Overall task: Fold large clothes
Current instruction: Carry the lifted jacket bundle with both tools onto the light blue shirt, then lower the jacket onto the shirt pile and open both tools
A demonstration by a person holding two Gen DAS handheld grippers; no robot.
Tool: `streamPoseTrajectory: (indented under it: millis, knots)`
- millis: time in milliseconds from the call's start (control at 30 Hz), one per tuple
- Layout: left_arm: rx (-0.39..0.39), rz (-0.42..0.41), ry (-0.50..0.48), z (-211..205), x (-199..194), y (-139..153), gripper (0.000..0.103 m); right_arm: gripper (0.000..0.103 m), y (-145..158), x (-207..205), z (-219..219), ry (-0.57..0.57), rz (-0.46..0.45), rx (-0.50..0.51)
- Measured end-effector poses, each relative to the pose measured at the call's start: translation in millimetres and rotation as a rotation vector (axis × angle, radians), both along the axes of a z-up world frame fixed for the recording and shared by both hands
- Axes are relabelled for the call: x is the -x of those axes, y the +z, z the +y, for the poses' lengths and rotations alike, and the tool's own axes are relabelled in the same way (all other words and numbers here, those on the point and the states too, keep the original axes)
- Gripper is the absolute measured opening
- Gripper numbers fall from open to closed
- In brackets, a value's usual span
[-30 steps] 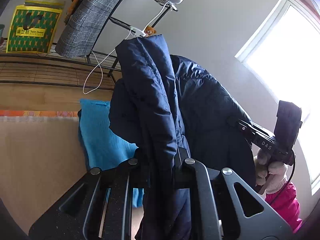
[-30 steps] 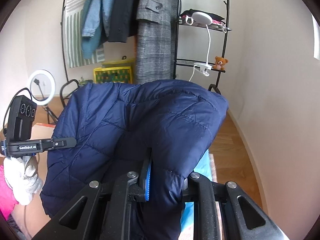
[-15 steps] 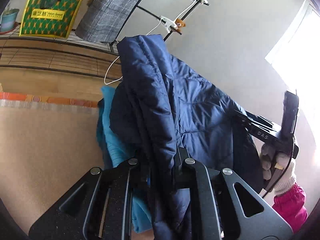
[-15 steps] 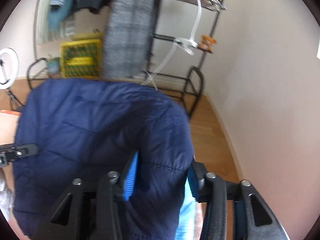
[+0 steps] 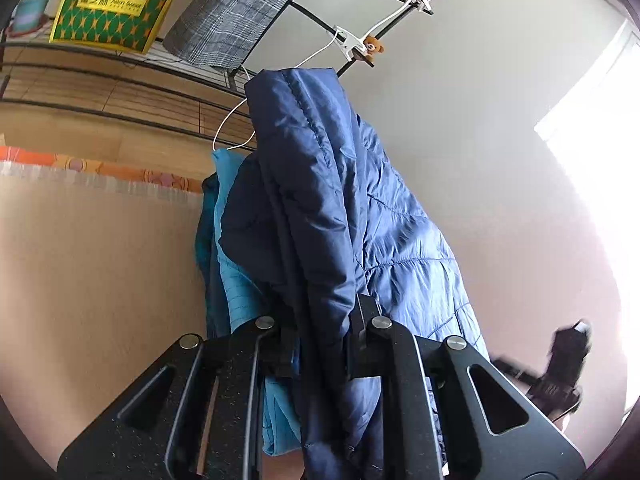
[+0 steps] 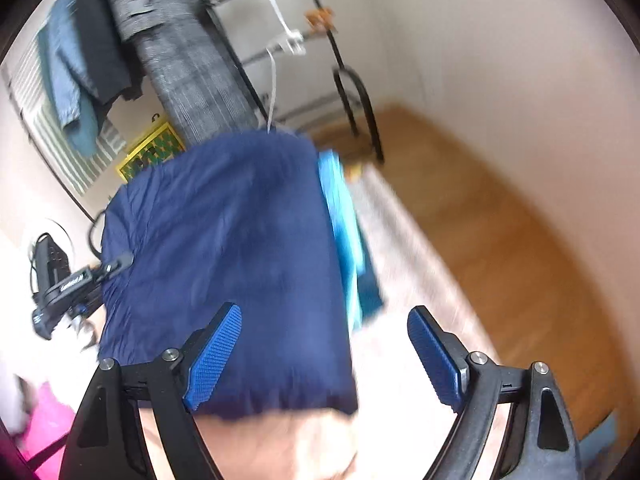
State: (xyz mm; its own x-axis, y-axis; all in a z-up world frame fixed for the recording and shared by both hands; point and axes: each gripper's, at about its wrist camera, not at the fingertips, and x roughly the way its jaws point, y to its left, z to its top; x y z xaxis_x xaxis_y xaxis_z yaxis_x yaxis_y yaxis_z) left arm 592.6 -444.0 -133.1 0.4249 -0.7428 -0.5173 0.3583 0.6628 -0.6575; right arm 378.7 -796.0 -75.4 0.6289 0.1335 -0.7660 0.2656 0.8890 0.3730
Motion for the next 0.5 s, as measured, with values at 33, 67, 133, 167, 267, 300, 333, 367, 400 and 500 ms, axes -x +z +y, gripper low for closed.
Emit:
streamPoseTrajectory:
  millis: [33,67,133,167,267,300,333,367,400,500]
  knots:
    - [0.006,0.004,0.003,1,0,-1,0.014,0.081,-10,1,1,0.013,0.006,-0.051]
    - [0.014,0.011,0.006,3,1,-2,0.015,0.054,-18,0,2,0.037,0.002,-0.11]
    - [0.014,0.014,0.01,3,0,-4,0.017,0.035,-23,-6,5,0.028,0.009,-0.106]
    - [-0.003,0.004,0.011,3,1,-5,0.019,0.03,-20,-11,10,0.029,0.0,-0.049]
    - [-0.064,-0.023,0.027,-2,-2,-8,0.032,0.023,-5,-29,18,0.004,-0.024,0.083]
    - [-0.065,-0.014,0.029,-2,-4,-10,0.036,0.022,0,-35,17,-0.016,-0.031,0.107]
    - [-0.068,-0.005,0.029,-3,-5,-12,0.036,0.022,2,-39,17,-0.028,-0.032,0.111]
    - [-0.071,0.002,0.032,-2,-6,-12,0.036,0.022,3,-42,17,-0.029,-0.025,0.1]
    - [-0.084,-0.007,0.033,-1,-6,-10,0.036,0.022,3,-41,19,-0.023,-0.016,0.106]
    - [-0.146,-0.026,0.025,0,-3,-1,0.039,0.029,4,-34,30,0.001,0.018,0.178]
